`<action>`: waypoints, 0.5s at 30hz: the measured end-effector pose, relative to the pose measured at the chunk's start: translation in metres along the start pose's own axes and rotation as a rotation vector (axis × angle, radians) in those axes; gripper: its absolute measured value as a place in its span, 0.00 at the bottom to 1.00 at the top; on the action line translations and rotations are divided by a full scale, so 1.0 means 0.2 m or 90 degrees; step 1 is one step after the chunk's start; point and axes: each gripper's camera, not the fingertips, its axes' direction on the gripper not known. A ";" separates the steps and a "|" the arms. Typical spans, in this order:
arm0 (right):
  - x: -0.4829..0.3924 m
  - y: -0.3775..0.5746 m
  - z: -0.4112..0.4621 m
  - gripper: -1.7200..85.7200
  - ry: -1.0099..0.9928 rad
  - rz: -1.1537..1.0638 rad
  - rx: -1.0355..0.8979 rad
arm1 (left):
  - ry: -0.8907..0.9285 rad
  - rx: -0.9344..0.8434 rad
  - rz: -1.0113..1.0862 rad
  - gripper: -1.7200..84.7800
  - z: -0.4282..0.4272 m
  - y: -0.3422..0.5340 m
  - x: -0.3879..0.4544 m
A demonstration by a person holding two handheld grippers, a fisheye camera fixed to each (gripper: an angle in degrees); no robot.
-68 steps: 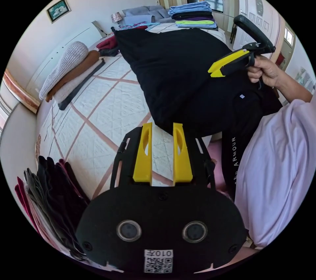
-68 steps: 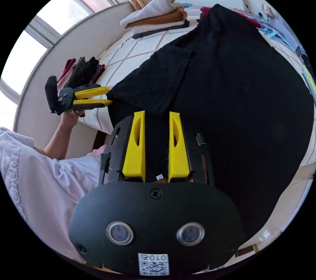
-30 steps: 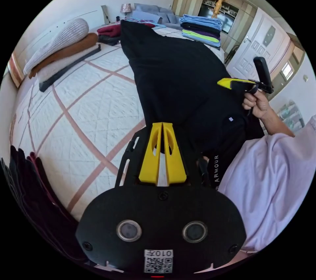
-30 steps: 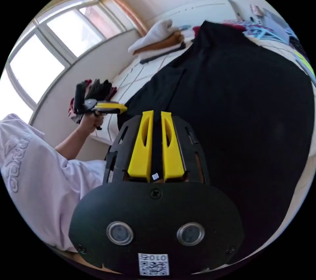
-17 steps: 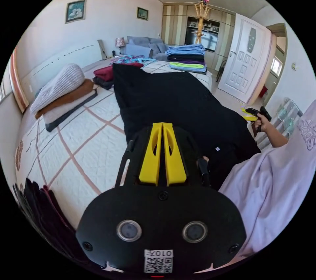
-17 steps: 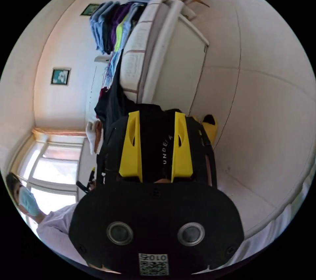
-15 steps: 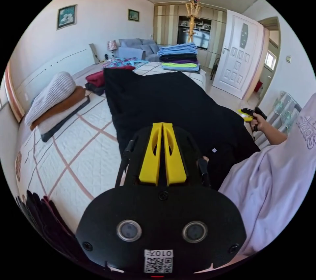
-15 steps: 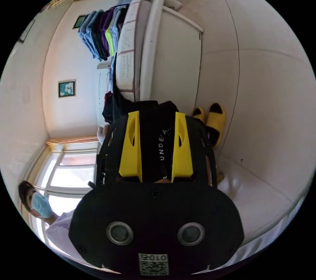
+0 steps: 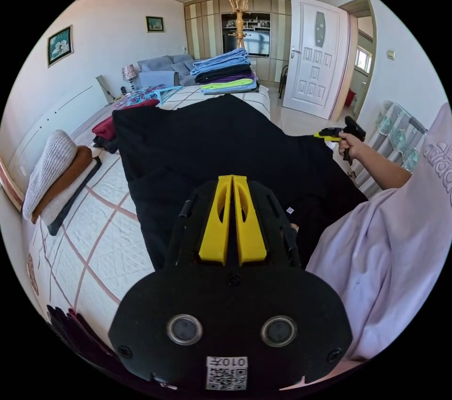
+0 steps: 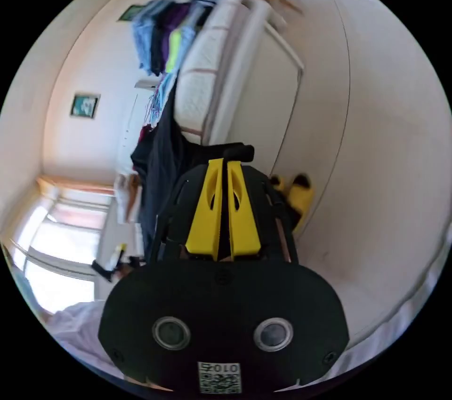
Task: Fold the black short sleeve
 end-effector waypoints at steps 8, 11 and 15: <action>-1.33 0.80 0.53 0.12 0.216 -0.669 -0.160 | 0.085 0.004 0.038 0.02 0.18 -0.14 0.04; -1.26 0.88 0.60 0.16 0.161 -0.608 -0.236 | 0.125 -0.004 0.062 0.02 0.27 -0.22 0.10; -1.20 0.96 0.39 0.16 0.119 -0.561 -0.143 | 0.171 -0.049 0.110 0.03 0.41 -0.29 0.20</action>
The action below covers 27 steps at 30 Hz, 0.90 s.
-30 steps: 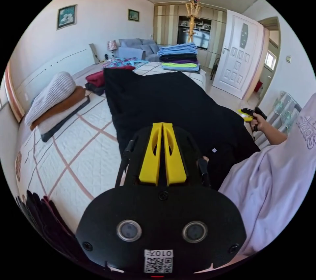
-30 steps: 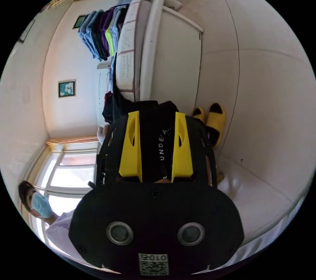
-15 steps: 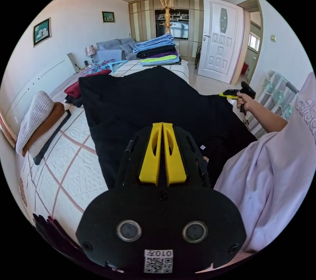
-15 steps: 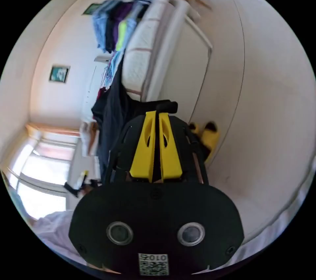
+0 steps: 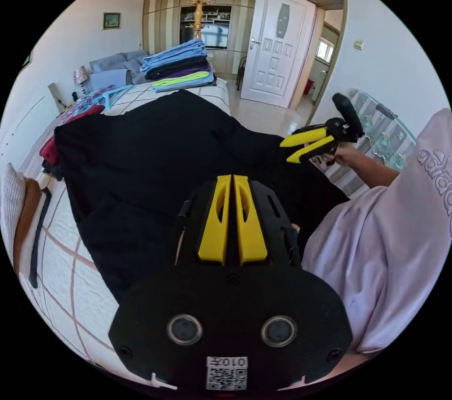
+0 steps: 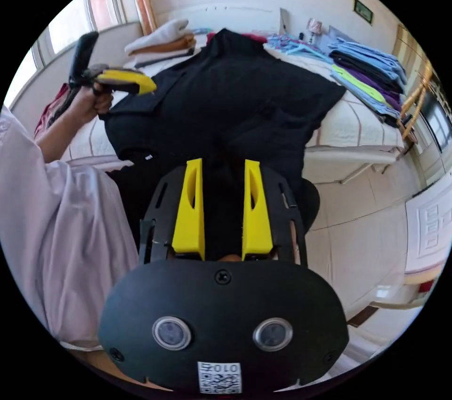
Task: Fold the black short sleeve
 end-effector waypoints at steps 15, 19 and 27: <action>-0.35 0.28 0.18 0.12 0.183 0.041 -0.092 | 0.030 -0.158 0.323 0.08 0.66 -0.36 0.58; -0.38 0.37 0.16 0.08 0.156 0.091 -0.058 | 0.090 -0.132 0.243 0.09 0.64 -0.33 0.54; -0.50 0.43 0.07 0.12 0.158 0.085 -0.035 | 0.017 -0.066 0.184 0.11 0.23 -0.10 0.56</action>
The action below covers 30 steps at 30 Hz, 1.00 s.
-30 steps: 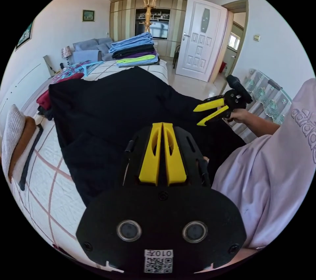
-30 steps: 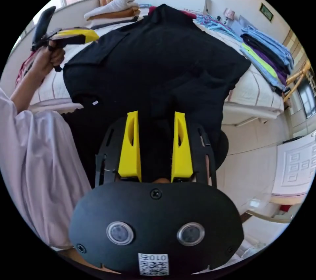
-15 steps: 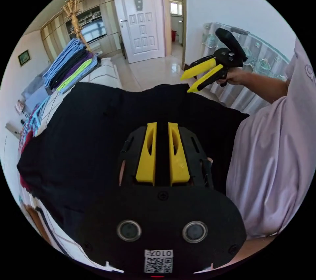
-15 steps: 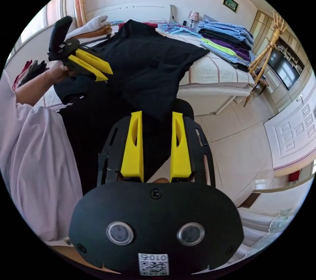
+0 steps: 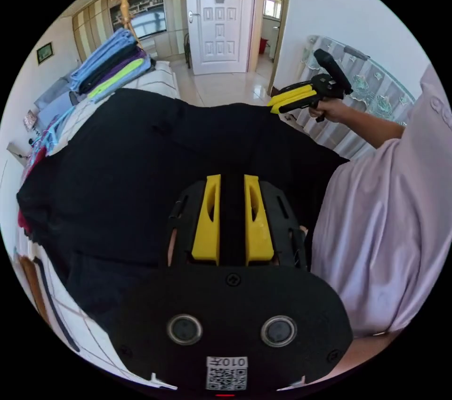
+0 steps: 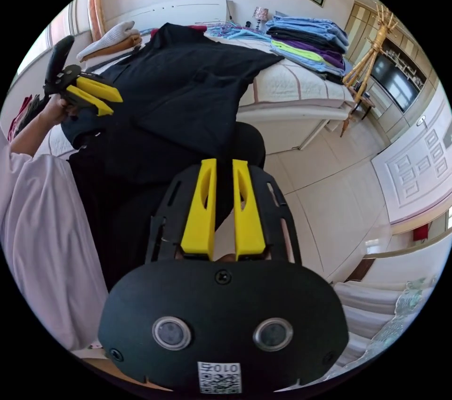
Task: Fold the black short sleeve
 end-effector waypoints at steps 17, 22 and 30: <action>-0.82 0.03 -0.08 0.26 0.104 -0.474 -0.039 | -0.354 -0.272 0.199 0.15 -0.21 0.63 0.74; -0.89 0.08 -0.06 0.26 0.157 -0.538 -0.046 | -0.368 -0.274 0.215 0.15 -0.15 0.66 0.78; -0.96 0.10 -0.10 0.26 0.206 -0.525 -0.001 | -0.399 -0.244 0.200 0.12 -0.15 0.70 0.77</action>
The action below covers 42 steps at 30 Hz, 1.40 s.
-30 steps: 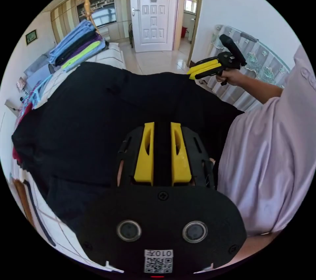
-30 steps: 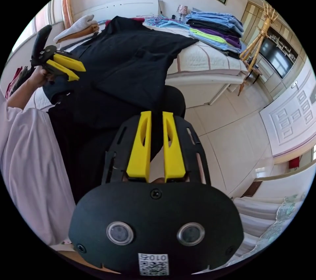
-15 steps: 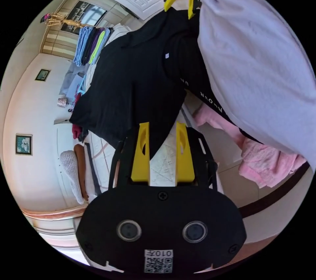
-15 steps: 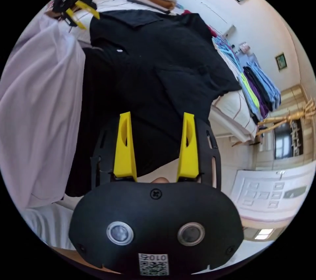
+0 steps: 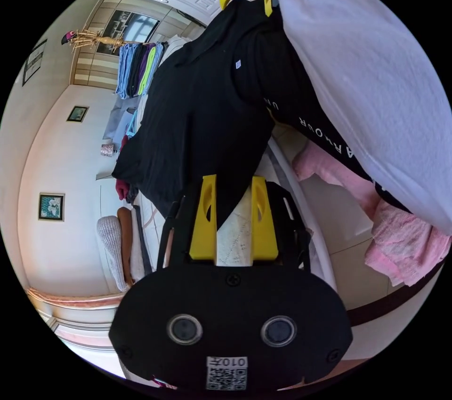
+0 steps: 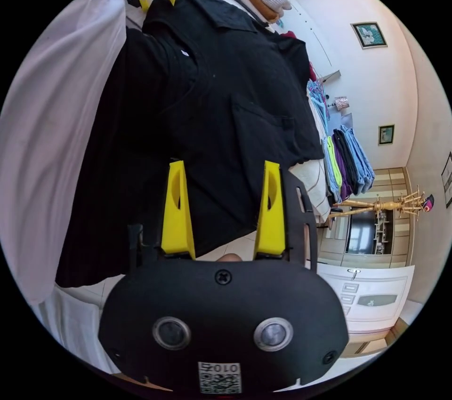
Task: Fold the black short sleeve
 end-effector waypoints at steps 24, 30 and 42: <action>0.32 0.12 0.00 0.09 0.006 0.008 0.020 | 0.070 0.016 -0.015 0.02 0.23 0.05 -0.32; 0.55 0.15 -0.05 0.05 -0.030 0.025 0.029 | 0.122 0.015 0.008 0.02 0.31 0.05 -0.51; 1.16 0.15 -0.06 0.04 -0.163 -0.032 0.007 | 0.264 0.024 0.006 0.02 0.58 0.09 -1.09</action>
